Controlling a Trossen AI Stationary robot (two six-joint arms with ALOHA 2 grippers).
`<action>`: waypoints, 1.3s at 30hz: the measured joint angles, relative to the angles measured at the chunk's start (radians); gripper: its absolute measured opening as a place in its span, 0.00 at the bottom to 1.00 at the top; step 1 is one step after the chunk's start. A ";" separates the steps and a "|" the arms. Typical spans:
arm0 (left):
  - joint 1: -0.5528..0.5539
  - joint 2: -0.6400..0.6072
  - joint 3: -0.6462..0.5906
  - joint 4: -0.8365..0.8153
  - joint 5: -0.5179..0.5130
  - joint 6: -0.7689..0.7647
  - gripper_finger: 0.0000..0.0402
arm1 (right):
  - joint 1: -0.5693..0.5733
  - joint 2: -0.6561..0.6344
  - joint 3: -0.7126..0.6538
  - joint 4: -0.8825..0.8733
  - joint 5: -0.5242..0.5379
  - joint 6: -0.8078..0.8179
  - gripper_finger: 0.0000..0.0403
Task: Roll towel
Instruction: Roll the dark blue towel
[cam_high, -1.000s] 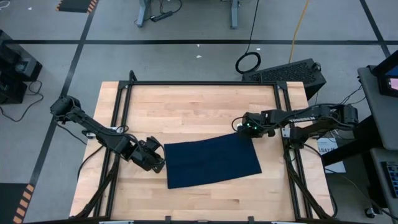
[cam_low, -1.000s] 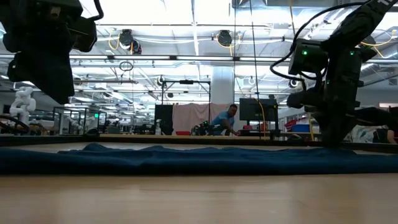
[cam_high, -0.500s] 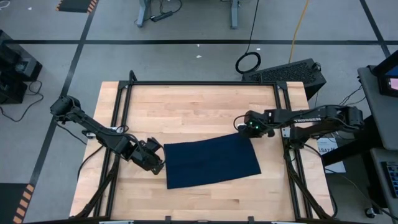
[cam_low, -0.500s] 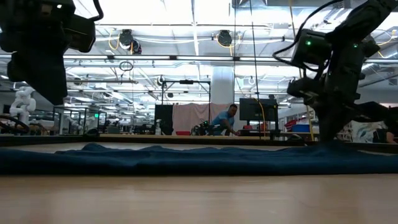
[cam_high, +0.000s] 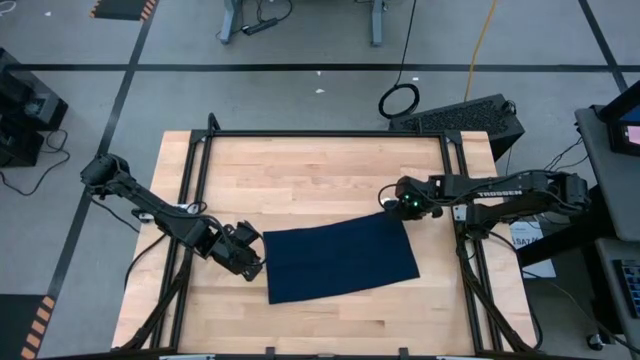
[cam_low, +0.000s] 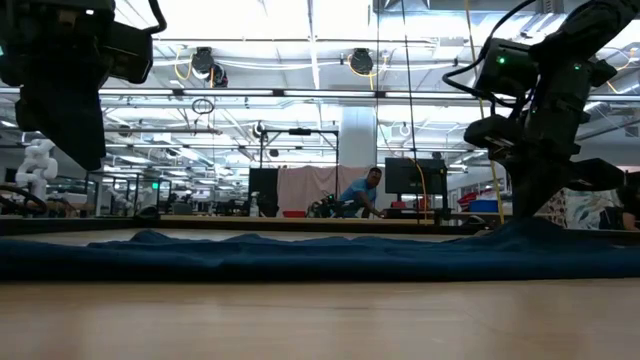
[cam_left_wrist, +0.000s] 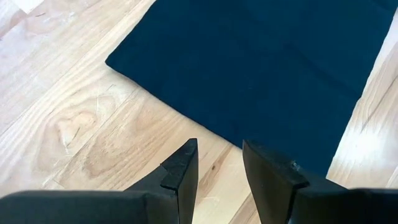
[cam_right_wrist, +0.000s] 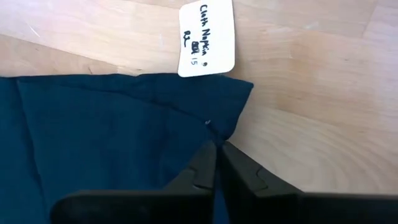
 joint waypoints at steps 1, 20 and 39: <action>0.000 0.000 0.000 0.000 0.000 0.000 0.33 | 0.000 0.000 0.000 0.003 0.001 -0.001 0.03; 0.000 0.000 0.000 0.000 -0.003 0.009 0.33 | 0.000 0.001 0.000 0.003 0.028 0.003 0.16; 0.000 0.000 0.000 0.000 -0.003 0.007 0.33 | -0.042 -0.001 0.001 0.065 0.072 -0.028 0.00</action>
